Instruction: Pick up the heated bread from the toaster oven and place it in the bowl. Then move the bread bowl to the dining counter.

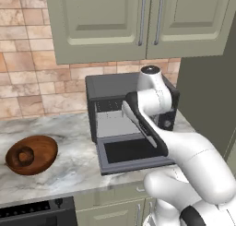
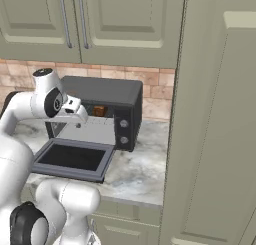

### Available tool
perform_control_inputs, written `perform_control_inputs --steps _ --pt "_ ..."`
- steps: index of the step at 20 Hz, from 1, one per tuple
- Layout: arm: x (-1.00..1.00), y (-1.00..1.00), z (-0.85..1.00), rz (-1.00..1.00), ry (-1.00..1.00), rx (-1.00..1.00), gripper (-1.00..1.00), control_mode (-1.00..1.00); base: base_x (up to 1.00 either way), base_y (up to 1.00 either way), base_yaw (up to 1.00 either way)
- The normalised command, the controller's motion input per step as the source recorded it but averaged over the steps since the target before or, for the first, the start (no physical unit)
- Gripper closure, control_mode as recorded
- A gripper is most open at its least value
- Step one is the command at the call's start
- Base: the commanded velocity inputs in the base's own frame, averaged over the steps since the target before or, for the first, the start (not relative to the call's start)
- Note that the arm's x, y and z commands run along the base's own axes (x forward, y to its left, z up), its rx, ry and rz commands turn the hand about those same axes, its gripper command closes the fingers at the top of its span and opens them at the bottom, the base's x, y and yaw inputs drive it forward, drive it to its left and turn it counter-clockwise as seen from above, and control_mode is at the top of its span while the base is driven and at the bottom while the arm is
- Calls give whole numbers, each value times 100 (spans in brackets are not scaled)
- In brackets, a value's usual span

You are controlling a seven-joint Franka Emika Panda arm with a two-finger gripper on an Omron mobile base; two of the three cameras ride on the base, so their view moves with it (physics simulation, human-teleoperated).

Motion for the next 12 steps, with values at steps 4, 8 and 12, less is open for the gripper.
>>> perform_control_inputs --steps 4,8,12 --pt "15 0 -1 -14 -25 5 -100 -100 0 0 0" --pt "26 9 -3 -2 -25 4 -100 -100 0 0 0" --pt "35 16 -29 0 -23 1 -100 -100 0 0 0"
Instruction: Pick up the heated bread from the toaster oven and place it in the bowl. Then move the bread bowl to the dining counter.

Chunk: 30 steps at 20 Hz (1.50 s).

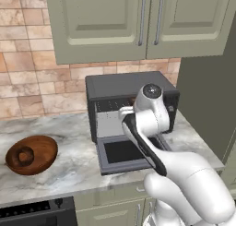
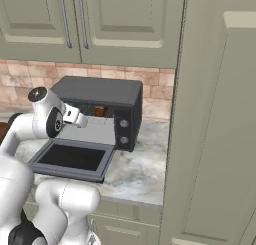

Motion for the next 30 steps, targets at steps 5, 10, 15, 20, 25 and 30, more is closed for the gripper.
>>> perform_control_inputs --steps 5,10,15,20,25,30 --pt "20 0 -4 0 -32 0 -100 -100 0 0 0" --pt "29 0 -11 0 -19 0 -100 -100 0 0 0" --pt "35 0 -4 0 -1 0 -100 -100 0 0 0" --pt "25 0 0 0 0 0 -100 -100 0 0 0" --pt "28 0 3 0 0 0 -100 -100 0 0 0" --pt "36 0 -2 0 0 0 -100 -100 0 0 0"
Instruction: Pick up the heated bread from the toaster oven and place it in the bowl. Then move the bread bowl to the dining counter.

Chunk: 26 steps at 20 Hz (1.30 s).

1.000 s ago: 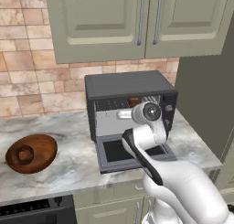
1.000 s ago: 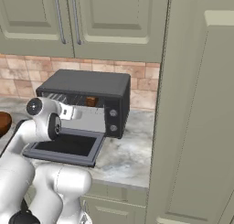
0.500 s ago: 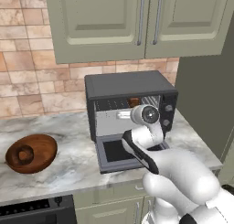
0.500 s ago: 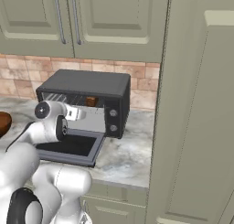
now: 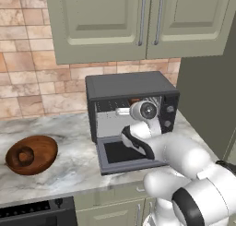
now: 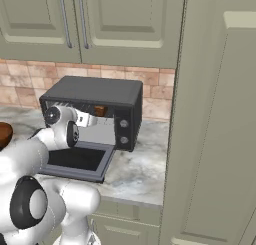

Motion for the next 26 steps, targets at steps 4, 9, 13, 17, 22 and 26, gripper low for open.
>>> perform_control_inputs --steps 4,9,13,17,22,26 --pt "42 6 -21 0 0 -3 -100 -100 0 0 0" --pt "52 7 -25 0 6 -4 -100 -100 0 0 0" --pt "17 9 -37 0 13 -15 -100 -100 0 0 0" --pt "0 0 -41 -2 26 -16 -100 -100 0 0 0" --pt "-6 0 -36 -3 37 -14 -100 -100 0 0 0" --pt "-48 0 -43 -5 41 -11 -100 -100 0 0 0"
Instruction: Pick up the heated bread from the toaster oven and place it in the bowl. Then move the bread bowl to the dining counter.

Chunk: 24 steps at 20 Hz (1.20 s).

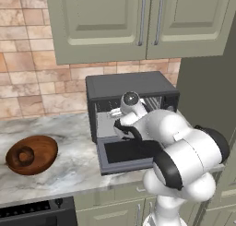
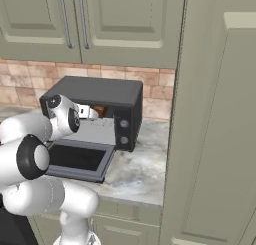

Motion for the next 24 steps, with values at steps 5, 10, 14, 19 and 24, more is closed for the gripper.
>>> perform_control_inputs --steps 5,10,14,19,24 --pt "-91 -2 -47 -7 41 -10 -100 -100 0 0 0" --pt "-100 -9 -52 -8 43 -11 -100 -100 0 0 0" --pt "-100 -25 -60 -8 42 -9 -100 -100 0 0 0" --pt "-100 -33 -72 -8 43 -9 -100 -100 0 0 0" --pt "-100 -40 -85 -6 41 -8 -100 -100 0 0 0"
